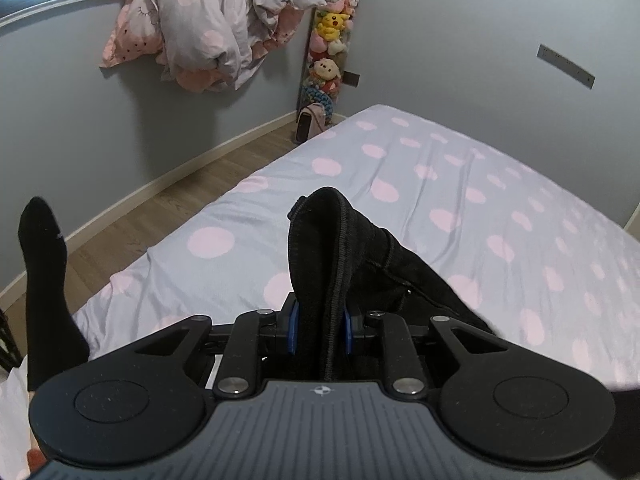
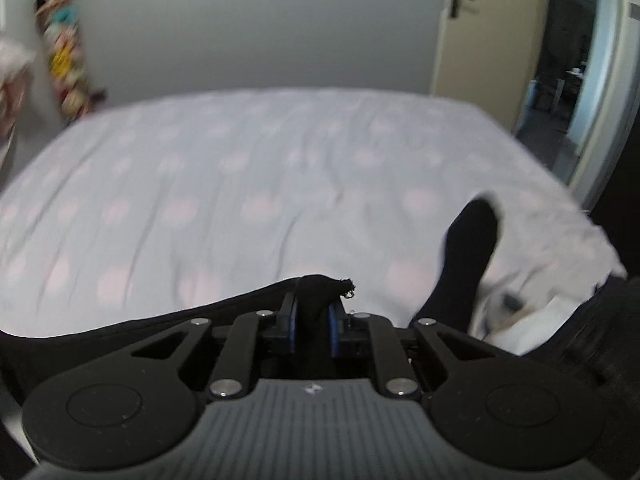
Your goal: Fold clothes
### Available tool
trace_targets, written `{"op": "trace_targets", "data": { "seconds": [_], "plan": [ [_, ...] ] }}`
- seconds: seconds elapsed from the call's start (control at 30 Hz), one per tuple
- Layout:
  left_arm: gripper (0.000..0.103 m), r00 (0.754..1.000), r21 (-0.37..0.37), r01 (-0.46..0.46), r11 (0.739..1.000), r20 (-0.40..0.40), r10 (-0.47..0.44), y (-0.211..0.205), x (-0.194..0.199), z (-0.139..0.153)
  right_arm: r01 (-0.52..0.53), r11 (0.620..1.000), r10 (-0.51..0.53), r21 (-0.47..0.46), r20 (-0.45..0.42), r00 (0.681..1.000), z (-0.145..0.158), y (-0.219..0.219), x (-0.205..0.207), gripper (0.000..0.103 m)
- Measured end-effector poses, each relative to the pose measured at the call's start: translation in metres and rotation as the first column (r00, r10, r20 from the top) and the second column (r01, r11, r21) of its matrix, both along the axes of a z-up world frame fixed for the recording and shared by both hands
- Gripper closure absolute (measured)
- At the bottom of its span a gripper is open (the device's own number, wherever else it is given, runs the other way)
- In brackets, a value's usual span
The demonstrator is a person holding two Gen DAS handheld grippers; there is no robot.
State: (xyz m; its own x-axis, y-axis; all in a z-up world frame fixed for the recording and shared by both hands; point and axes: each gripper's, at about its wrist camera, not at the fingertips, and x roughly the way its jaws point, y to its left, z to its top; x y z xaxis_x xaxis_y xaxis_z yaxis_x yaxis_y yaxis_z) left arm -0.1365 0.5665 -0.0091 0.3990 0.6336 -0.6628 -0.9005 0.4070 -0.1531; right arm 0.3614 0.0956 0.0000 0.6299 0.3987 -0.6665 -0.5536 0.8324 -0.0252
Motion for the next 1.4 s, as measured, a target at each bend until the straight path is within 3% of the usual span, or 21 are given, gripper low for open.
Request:
{"op": "trace_targets", "data": {
  "seconds": [0.13,0.23,0.37,0.53,0.77,0.87,0.93,1.07,1.27,1.4],
  "plan": [
    [0.078,1.000,-0.001,0.011,1.000,0.022,-0.011,0.016,0.016,0.001,0.137,0.991,-0.136,-0.005,0.087,0.987,0.037,-0.012,0.040,0.087],
    [0.078,1.000,-0.021,0.017,1.000,-0.012,-0.017,0.035,0.042,-0.009,0.239,0.971,-0.239,0.000,0.054,0.970,0.038,-0.017,0.080,0.087],
    [0.078,0.992,-0.035,0.045,0.998,-0.113,-0.049,0.057,0.082,-0.039,0.289,0.955,-0.290,-0.070,-0.001,0.957,0.008,-0.001,0.119,0.086],
    [0.078,0.977,-0.062,0.051,0.997,-0.205,-0.063,0.075,0.114,-0.084,0.246,0.955,-0.256,-0.164,-0.039,0.966,-0.063,0.039,0.154,0.087],
    [0.075,0.965,-0.082,0.039,0.996,-0.257,-0.059,0.087,0.126,-0.126,0.244,0.932,-0.257,-0.269,-0.013,0.966,-0.127,0.080,0.186,0.086],
    [0.068,0.960,-0.073,0.054,0.996,-0.272,-0.072,0.088,0.126,-0.130,0.247,0.933,-0.259,-0.260,-0.011,0.966,-0.121,0.072,0.176,0.077],
    [0.055,0.961,-0.068,0.056,0.996,-0.266,-0.072,0.088,0.122,-0.127,0.250,0.935,-0.260,-0.253,-0.010,0.965,-0.115,0.067,0.168,0.067],
    [0.048,0.969,-0.032,0.056,0.998,-0.239,-0.062,0.077,0.099,-0.103,0.254,0.937,-0.263,-0.239,-0.008,0.965,-0.105,0.056,0.153,0.056],
    [0.041,0.973,-0.081,0.060,0.995,-0.217,-0.076,0.043,0.043,-0.074,0.260,0.941,-0.267,-0.218,-0.005,0.964,-0.090,0.039,0.130,0.054],
    [0.040,0.969,-0.142,0.050,0.989,-0.232,-0.082,0.016,-0.002,-0.077,0.166,0.972,-0.179,-0.164,-0.066,0.982,-0.070,0.017,0.073,0.052]
  ]
}}
